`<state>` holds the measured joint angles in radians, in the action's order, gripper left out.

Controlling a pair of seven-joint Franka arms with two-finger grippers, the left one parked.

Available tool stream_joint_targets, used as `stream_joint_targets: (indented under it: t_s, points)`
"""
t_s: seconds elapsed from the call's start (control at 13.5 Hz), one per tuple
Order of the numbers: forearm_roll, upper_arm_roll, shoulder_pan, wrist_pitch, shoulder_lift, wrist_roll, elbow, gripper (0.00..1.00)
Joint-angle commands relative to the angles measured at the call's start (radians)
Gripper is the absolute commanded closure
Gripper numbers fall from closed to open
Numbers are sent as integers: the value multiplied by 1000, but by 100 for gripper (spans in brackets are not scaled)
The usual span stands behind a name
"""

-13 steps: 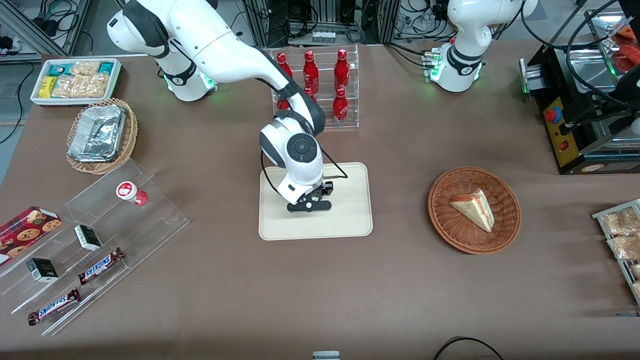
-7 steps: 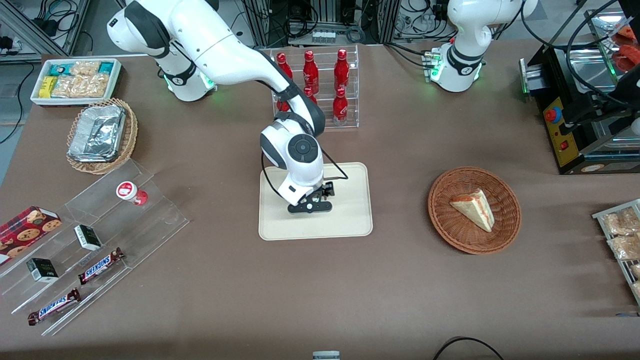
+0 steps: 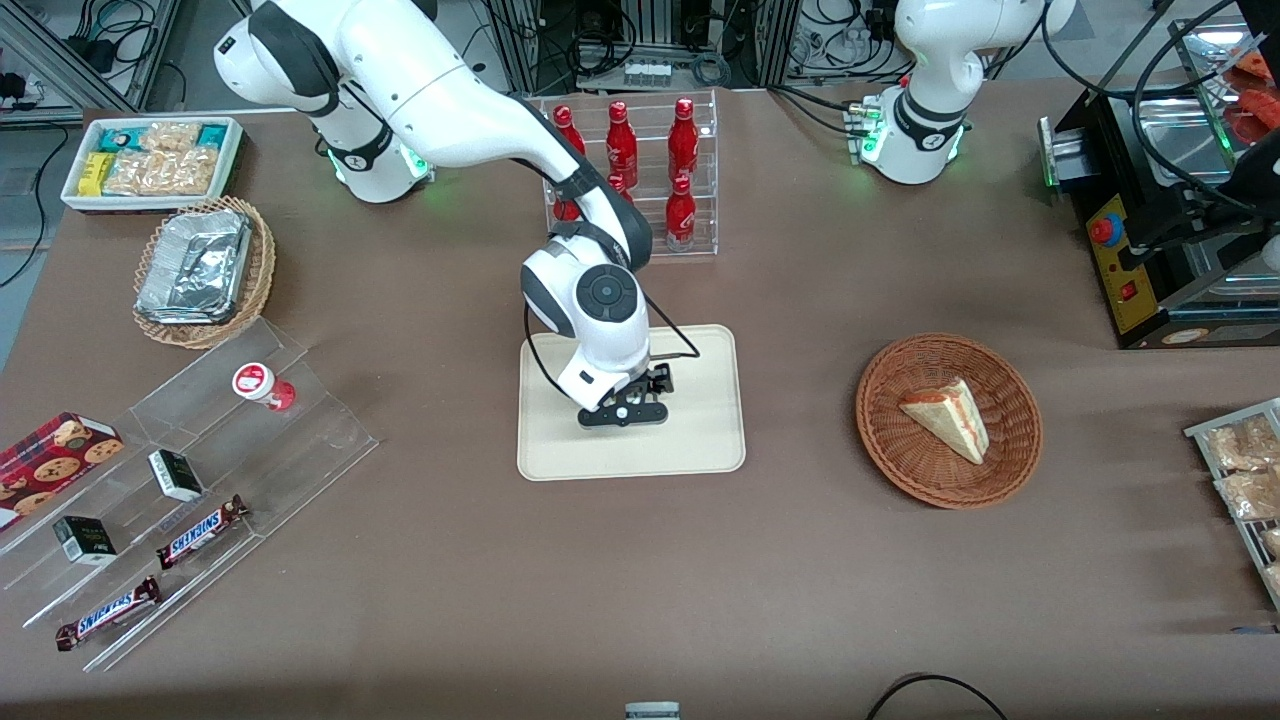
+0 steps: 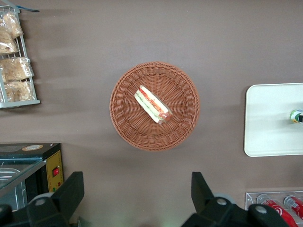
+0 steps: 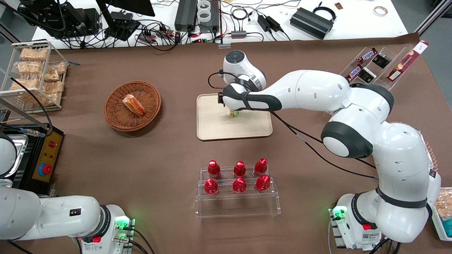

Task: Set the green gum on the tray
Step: 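Lower the gum tub onto the tray and open the right gripper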

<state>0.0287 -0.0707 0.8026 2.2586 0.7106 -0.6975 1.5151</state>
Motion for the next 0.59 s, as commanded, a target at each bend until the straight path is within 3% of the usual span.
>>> stream_joint_targets:
  t_s: [0.0,0.52]
  points:
    - [-9,-5,1,-112,-69,36,-1,0]
    - [-1,-12,-32,-416,-261,171,4,0]
